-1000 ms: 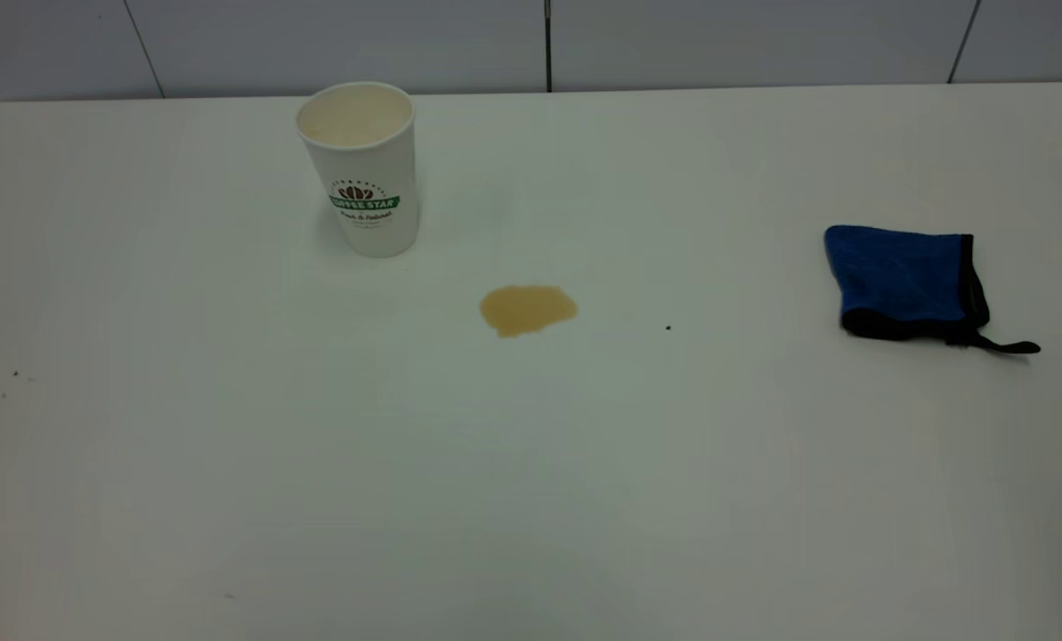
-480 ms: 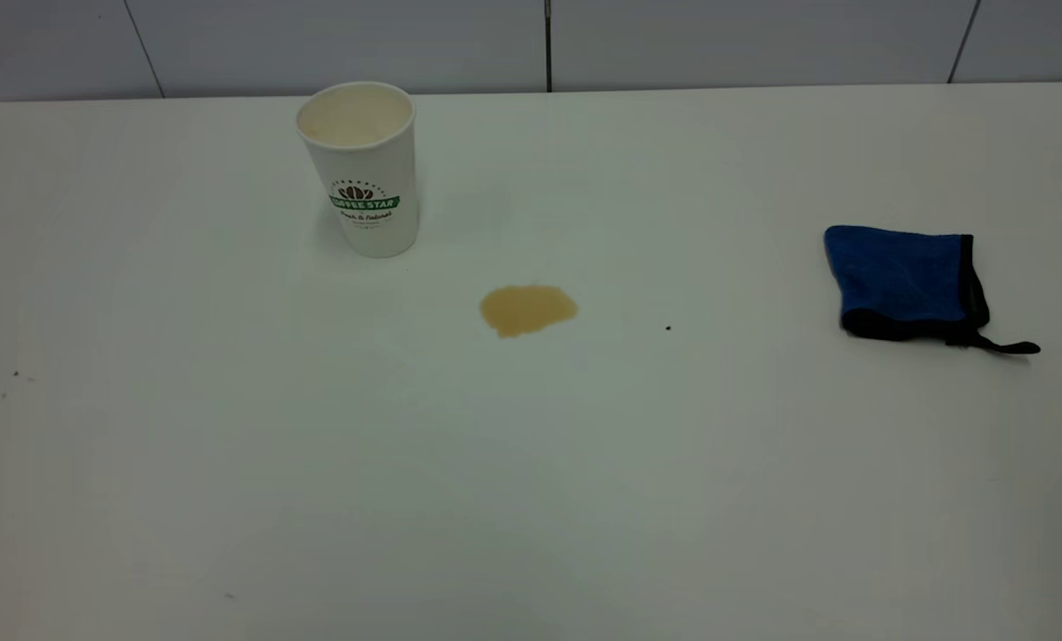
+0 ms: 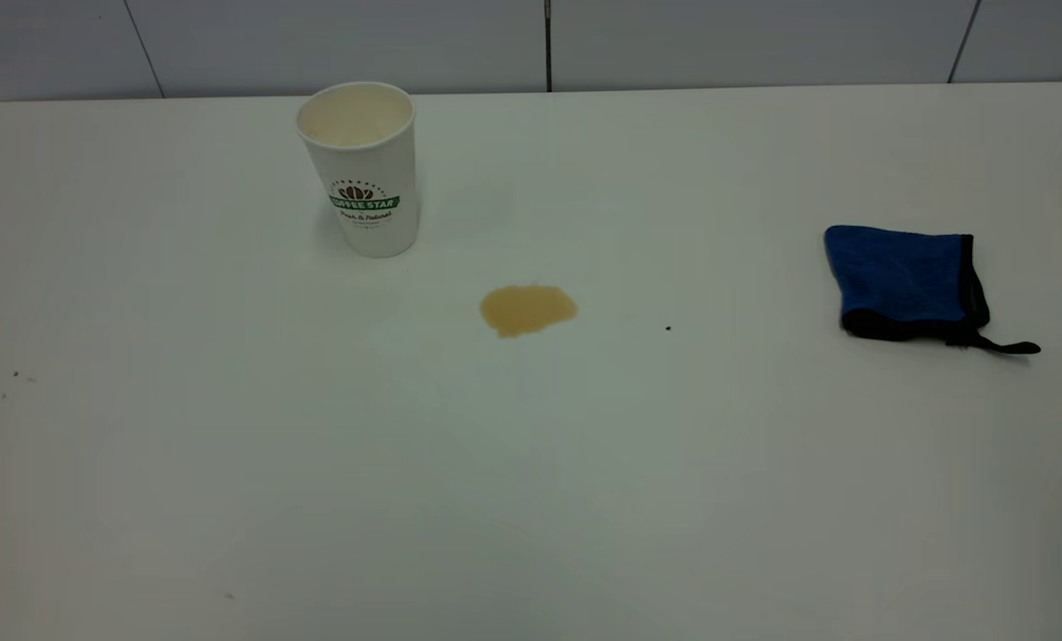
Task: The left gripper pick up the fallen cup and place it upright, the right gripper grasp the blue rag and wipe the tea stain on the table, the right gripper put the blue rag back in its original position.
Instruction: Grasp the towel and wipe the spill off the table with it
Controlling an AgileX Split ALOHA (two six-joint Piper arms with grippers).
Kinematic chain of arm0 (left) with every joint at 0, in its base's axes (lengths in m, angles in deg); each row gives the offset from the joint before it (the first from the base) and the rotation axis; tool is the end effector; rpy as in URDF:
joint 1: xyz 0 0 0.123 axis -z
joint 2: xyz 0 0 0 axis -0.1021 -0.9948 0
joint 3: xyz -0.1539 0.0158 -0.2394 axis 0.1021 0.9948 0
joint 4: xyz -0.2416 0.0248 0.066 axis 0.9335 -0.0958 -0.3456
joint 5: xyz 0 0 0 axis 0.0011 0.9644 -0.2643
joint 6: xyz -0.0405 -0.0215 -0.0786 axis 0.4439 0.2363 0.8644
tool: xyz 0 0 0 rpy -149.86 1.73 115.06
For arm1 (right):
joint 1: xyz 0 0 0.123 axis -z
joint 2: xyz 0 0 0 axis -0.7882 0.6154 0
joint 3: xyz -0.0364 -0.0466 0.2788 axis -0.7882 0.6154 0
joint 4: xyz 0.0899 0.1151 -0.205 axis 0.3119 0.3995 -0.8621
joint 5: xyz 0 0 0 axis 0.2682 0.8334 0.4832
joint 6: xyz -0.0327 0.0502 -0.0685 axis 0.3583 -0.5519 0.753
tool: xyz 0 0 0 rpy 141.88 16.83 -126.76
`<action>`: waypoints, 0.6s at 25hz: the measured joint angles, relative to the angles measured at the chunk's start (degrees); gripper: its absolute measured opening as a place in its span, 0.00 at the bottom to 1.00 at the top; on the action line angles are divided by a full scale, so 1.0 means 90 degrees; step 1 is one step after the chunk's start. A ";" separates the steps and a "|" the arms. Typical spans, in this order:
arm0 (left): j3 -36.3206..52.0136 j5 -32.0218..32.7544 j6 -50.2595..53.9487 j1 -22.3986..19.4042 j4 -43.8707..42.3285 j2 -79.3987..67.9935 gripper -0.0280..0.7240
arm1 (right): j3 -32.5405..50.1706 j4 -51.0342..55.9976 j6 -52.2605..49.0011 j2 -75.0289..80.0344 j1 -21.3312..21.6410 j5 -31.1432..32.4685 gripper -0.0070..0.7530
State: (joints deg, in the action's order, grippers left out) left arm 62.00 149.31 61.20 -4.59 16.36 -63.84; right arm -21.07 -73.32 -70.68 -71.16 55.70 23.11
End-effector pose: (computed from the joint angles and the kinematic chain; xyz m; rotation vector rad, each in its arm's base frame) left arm -0.0092 0.0002 0.2680 0.0331 2.1064 -0.0075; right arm -0.0060 -0.0009 0.2638 0.1028 2.1121 -0.0376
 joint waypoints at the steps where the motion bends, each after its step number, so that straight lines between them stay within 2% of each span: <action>1: 0.0000 0.0000 0.0000 0.0000 0.0000 0.0000 0.35 | 0.0000 0.0000 0.0000 0.0000 0.0000 0.0000 0.32; 15: 0.0000 0.0000 0.0000 0.0000 -0.0033 0.0000 0.35 | 0.0000 0.0049 -0.0007 0.0000 0.0000 0.0000 0.32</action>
State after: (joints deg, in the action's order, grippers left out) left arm 62.00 149.31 61.20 -4.59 16.06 -63.84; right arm -21.07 -72.88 -70.74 -71.16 55.70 23.11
